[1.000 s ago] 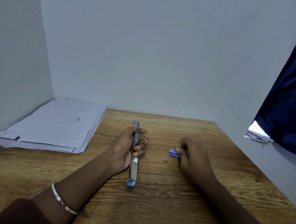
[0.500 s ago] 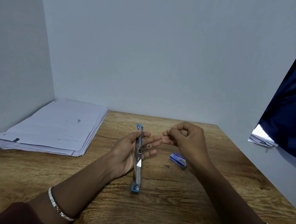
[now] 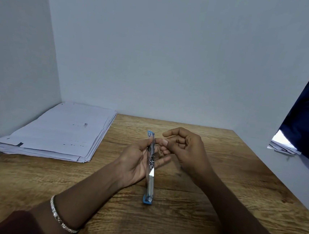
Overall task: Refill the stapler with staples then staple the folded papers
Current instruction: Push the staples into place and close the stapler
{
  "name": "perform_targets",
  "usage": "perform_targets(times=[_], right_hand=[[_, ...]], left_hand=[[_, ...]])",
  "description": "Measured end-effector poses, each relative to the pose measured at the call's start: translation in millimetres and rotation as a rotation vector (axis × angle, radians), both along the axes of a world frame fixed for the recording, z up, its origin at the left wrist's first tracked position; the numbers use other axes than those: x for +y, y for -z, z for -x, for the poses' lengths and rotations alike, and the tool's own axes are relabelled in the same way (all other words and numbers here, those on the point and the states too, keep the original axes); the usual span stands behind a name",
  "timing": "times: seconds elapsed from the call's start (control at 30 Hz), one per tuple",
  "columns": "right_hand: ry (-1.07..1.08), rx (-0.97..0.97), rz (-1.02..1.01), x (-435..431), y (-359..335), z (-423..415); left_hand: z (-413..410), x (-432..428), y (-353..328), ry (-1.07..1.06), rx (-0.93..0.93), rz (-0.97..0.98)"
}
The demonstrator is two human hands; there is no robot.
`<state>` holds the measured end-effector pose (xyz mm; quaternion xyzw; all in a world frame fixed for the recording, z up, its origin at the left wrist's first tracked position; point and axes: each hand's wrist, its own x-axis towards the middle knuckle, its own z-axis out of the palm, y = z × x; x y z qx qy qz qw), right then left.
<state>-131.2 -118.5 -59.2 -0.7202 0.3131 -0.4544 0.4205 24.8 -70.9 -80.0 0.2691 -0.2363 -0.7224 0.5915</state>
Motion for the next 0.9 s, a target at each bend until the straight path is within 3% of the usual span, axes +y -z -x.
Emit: perform_targets(times=[0.4,0.7,0.9], right_hand=[[0.065,0.0,0.084,3.7,1.6,-4.6],[0.055,-0.013,0.068,4.8,1.1,-1.1],[-0.019,-0.06,-0.061,4.1,-2.7,-2.2]], left_hand=[[4.3,0.9,-3.3,-0.064,-0.109,-0.016],[1.0,-0.9,0.0,-0.066,-0.023,-0.024],[4.0,0.7,-1.8,0.003,-0.015,0.014]])
